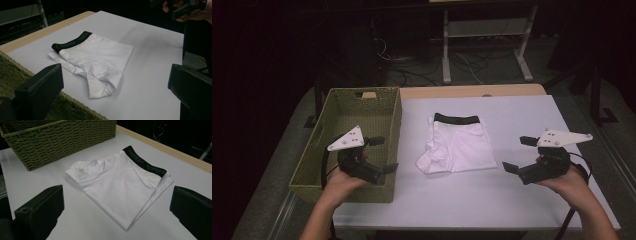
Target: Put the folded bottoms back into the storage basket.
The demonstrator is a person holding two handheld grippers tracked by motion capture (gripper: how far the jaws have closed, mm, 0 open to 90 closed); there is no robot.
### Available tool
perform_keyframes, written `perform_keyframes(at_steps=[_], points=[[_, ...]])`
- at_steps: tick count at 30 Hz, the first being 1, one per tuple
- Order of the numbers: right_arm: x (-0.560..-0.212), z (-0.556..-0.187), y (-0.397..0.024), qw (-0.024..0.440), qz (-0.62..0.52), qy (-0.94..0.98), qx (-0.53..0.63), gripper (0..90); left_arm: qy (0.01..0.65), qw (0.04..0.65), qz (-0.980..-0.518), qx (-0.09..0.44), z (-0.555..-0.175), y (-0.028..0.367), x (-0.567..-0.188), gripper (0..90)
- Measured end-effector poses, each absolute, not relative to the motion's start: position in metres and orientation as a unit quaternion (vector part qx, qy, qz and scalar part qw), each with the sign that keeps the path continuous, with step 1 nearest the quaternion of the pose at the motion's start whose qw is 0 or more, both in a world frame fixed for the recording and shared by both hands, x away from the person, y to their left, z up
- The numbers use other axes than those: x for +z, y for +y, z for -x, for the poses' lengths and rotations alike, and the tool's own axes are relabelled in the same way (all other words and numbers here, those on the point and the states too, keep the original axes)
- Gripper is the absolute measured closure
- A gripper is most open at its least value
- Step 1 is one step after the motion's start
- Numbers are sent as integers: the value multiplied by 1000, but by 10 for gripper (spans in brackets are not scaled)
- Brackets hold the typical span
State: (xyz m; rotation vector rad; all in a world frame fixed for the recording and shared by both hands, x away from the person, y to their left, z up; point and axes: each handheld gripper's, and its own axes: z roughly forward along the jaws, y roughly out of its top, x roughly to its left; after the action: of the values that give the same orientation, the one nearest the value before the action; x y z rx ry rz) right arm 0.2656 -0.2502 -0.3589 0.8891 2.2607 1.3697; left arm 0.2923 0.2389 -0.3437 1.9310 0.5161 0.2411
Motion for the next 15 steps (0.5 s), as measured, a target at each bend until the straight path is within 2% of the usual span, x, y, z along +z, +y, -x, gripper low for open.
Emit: perform_keyframes(at_steps=[15], points=[[-360,-261,-250,177,-313,799,481,0,217,540,-807,97,-293,240,-344,2]])
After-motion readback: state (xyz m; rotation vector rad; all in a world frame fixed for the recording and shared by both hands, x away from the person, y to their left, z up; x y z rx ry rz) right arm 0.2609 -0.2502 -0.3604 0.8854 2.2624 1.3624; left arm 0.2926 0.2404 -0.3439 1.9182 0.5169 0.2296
